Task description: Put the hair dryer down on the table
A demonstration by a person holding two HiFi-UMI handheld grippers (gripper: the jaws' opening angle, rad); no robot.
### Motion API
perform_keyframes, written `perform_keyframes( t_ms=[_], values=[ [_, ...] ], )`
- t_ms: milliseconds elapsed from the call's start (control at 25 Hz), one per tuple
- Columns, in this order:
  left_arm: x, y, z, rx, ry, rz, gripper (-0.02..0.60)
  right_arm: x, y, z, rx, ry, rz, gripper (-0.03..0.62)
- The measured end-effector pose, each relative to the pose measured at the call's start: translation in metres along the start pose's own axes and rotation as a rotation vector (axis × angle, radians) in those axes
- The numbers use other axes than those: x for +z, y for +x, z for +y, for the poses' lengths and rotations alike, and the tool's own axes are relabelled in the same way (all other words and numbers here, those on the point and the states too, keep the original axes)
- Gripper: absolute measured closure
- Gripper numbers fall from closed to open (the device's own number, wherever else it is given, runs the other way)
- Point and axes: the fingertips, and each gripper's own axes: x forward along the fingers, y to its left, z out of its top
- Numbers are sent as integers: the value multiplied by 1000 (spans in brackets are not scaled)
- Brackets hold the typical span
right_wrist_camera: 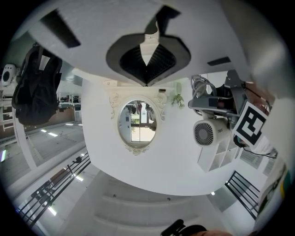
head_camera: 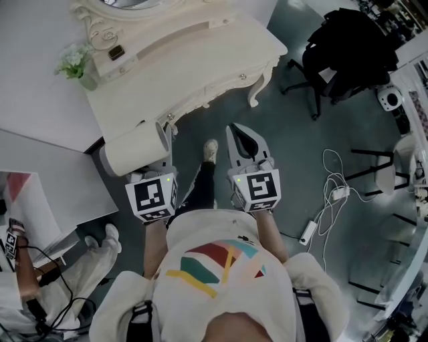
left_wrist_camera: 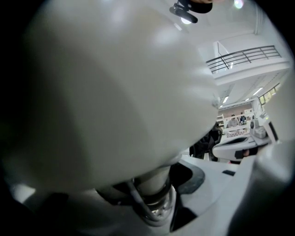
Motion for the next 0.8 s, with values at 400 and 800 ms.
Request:
perform_keyframes(
  t_ms=[400,800],
  values=[
    [-6,76,-4,-30,-31,6,376,1,63,-30,25,-57,17,597],
    [3,176,19,-3,-31,6,376,22,166,-63,105,-116,28,597]
  ],
)
